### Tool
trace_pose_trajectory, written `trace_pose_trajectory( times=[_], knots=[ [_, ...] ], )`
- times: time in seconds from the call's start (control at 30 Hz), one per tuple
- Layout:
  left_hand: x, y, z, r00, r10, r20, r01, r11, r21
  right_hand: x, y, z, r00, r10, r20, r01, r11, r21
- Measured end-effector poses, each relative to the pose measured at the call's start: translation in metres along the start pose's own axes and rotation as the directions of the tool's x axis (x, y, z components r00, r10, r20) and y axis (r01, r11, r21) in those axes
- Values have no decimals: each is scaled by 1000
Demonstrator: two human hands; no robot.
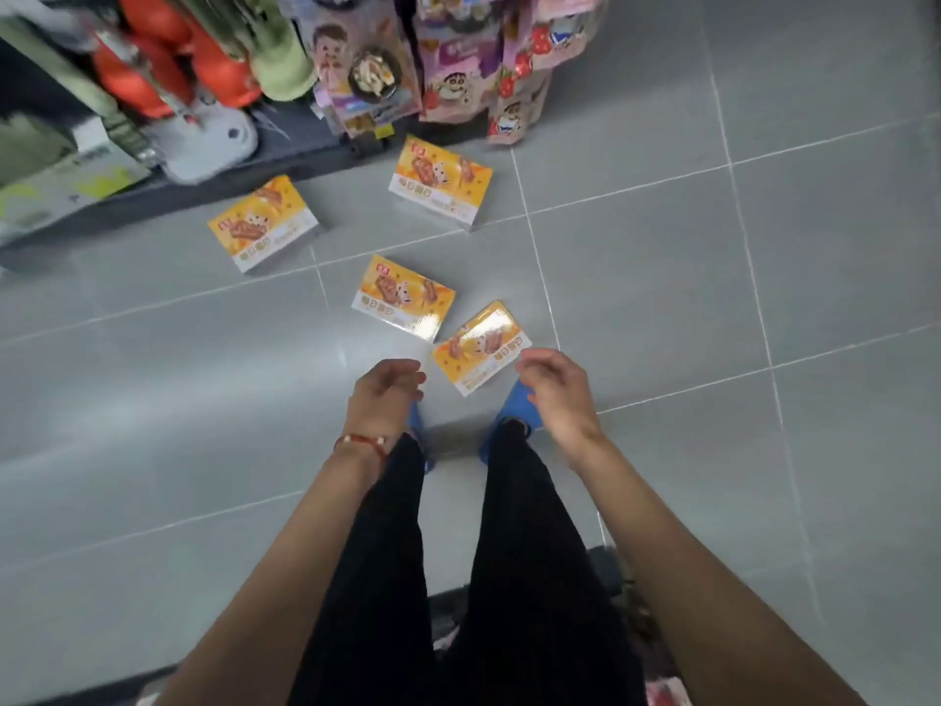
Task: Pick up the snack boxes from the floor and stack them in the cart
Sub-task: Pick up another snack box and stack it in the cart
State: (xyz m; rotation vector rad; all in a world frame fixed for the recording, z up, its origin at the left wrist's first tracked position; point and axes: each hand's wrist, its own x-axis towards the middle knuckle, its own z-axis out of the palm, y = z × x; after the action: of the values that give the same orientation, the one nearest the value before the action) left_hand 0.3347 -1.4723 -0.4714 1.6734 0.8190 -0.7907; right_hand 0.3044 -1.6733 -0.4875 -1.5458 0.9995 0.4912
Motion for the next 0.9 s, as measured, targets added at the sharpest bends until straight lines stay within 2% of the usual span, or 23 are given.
trace_pose_trajectory(
  times=[0.2, 0.37, 0.43, 0.53, 0.67, 0.77, 0.9],
  knots=[
    [85, -53, 49, 977, -204, -62, 196, 974, -117, 117, 52, 8, 1000, -13, 3, 13, 980, -200],
    [179, -108, 82, 956, -287, -58, 281, 956, -83, 216, 123, 27, 1000, 16, 20, -7, 921, -389],
    [220, -129, 91, 953, -294, -69, 294, 956, -11, 247, 149, 32, 999, -26, 27, 35, 893, -448],
    [279, -160, 102, 944, -324, -60, 328, 943, 61, 294, 188, 41, 986, -169, 15, 155, 864, -480],
    [347, -193, 126, 944, -319, -88, 328, 939, 105, 356, 228, 55, 966, -260, -12, 217, 831, -512],
    [384, -214, 149, 928, -353, -119, 354, 935, -9, 399, 242, 61, 959, -281, -39, 219, 821, -527],
    [428, -253, 177, 872, -454, -182, 409, 881, -239, 455, 256, 67, 981, -194, 25, 175, 816, -550]
  ],
)
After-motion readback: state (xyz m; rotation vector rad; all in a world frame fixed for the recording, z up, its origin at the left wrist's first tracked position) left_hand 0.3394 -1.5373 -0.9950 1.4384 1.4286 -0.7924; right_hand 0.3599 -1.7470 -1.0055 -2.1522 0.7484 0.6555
